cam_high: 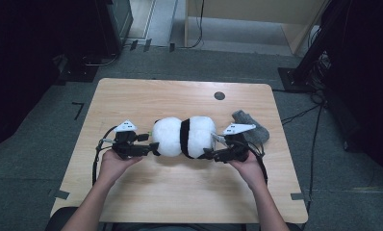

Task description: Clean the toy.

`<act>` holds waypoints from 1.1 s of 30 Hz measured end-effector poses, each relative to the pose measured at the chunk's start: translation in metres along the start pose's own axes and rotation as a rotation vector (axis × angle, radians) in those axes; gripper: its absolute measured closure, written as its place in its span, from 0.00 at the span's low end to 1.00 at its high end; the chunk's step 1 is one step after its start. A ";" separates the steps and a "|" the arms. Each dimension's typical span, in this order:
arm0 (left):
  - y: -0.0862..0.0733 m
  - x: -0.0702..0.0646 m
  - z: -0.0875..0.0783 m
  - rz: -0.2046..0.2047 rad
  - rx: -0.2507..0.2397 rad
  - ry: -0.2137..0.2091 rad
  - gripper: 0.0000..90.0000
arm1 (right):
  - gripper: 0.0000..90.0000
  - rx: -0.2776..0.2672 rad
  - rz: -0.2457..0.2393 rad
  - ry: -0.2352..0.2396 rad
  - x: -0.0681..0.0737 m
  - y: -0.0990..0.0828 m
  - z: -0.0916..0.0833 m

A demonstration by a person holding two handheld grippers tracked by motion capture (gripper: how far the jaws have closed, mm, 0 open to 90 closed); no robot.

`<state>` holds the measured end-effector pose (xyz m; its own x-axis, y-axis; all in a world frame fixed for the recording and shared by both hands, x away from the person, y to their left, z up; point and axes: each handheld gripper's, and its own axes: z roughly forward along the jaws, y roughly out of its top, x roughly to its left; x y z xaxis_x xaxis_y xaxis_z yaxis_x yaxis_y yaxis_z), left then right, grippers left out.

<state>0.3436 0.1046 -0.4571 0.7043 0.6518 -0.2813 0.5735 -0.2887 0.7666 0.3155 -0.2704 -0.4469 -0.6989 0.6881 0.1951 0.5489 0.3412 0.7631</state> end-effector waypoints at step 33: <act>0.022 0.026 0.044 0.005 -0.031 -0.109 0.02 | 0.23 -0.061 -0.013 -0.170 -0.035 -0.018 -0.015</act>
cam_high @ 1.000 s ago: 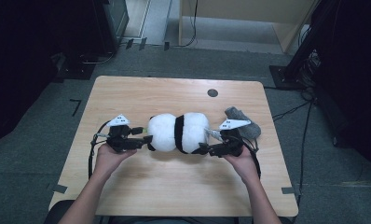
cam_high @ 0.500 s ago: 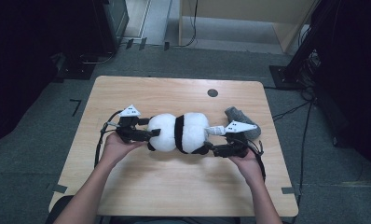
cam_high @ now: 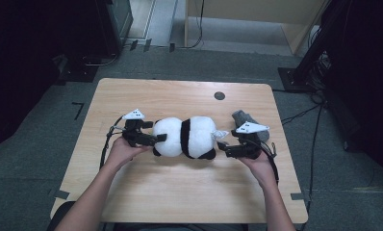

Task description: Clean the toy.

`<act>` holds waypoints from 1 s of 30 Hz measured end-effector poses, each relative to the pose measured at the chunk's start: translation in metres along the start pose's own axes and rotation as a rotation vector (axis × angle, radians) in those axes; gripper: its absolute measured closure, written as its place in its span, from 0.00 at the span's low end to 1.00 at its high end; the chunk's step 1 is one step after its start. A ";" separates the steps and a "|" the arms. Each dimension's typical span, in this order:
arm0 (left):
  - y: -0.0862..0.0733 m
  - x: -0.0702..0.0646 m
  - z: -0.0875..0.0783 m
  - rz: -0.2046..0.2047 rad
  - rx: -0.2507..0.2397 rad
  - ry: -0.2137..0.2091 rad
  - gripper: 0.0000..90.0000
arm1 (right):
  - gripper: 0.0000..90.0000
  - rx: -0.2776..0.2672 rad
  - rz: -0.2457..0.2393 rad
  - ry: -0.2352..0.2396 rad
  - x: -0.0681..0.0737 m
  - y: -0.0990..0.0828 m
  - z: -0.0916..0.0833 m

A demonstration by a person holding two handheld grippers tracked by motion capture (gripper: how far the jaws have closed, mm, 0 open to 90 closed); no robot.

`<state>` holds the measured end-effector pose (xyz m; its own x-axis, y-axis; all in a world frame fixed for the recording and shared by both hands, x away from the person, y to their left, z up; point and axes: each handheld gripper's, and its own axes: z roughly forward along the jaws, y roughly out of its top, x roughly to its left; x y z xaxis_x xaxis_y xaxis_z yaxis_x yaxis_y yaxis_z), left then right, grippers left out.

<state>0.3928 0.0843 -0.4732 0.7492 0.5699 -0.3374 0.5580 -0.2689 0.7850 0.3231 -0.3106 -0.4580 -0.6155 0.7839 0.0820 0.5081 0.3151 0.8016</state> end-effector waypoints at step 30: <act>-0.006 -0.022 -0.013 0.019 0.027 0.041 0.20 | 0.22 0.010 0.097 -0.252 -0.073 -0.008 0.002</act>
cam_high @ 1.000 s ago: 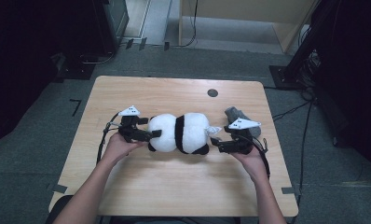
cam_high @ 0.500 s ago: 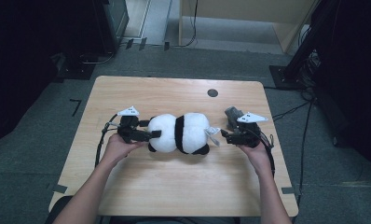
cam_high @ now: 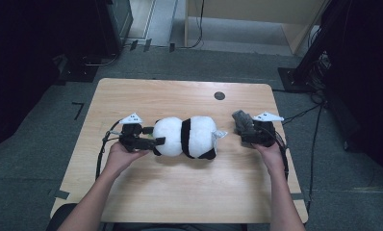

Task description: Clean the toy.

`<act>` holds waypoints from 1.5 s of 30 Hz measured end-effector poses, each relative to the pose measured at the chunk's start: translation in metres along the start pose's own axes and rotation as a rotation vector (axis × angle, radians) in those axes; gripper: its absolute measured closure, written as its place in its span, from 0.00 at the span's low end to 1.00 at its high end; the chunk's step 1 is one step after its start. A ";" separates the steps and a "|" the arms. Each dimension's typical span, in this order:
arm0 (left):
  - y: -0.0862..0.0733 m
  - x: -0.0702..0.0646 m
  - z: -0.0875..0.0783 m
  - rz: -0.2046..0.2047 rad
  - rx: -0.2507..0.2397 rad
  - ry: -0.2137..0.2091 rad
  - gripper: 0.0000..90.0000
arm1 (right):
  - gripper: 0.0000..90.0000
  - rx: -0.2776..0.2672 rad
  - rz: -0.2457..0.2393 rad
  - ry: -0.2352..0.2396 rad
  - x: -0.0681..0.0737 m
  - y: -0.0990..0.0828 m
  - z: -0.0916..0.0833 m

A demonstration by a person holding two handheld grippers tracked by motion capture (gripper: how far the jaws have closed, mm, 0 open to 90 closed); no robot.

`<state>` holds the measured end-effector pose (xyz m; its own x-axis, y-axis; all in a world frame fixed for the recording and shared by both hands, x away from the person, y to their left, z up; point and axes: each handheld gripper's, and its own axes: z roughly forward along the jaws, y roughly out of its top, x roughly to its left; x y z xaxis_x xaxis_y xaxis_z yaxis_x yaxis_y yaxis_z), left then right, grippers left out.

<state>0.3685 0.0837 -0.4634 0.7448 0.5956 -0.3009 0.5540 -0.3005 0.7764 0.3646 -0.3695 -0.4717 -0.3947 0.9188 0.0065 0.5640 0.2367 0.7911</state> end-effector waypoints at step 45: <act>-0.014 0.012 0.013 -0.036 -0.023 -0.067 0.29 | 0.76 0.171 0.076 -0.037 -0.026 -0.025 0.026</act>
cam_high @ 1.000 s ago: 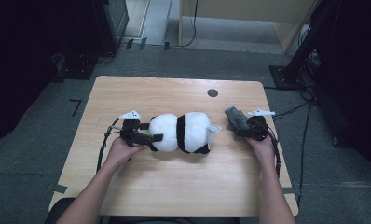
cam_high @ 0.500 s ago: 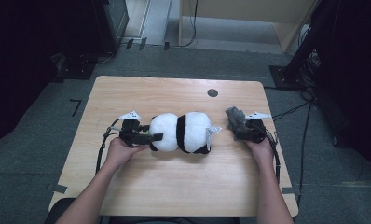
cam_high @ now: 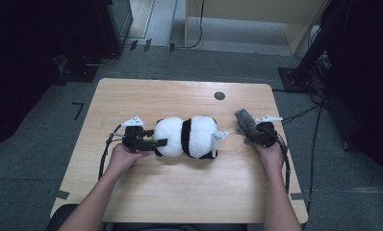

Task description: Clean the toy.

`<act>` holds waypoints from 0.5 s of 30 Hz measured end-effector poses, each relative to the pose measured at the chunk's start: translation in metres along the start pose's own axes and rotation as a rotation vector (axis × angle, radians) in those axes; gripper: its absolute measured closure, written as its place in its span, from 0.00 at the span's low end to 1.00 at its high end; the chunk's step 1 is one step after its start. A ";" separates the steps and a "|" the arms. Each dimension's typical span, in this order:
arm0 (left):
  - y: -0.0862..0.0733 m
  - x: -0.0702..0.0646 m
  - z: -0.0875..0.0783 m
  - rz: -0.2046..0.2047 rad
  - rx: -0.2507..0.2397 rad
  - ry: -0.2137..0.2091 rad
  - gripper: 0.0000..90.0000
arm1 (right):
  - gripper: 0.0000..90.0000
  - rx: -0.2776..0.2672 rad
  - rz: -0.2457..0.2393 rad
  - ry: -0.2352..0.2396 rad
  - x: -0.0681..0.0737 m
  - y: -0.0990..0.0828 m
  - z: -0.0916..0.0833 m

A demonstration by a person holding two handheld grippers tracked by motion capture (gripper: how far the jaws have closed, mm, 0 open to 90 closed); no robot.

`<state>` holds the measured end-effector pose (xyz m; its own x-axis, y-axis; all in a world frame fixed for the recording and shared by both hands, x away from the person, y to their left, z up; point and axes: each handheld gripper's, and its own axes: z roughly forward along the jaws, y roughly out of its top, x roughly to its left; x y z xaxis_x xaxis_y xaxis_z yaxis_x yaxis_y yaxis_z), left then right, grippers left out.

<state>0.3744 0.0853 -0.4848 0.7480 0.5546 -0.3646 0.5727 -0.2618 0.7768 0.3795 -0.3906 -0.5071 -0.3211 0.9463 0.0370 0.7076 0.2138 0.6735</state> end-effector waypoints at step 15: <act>-0.001 -0.005 -0.003 0.009 0.013 0.025 0.31 | 0.79 -0.025 -0.001 0.078 0.034 0.025 -0.030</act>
<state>0.3691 0.0848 -0.4819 0.7447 0.5718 -0.3442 0.5702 -0.2772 0.7733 0.3675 -0.3606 -0.4672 -0.3700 0.9244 0.0931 0.6920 0.2073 0.6915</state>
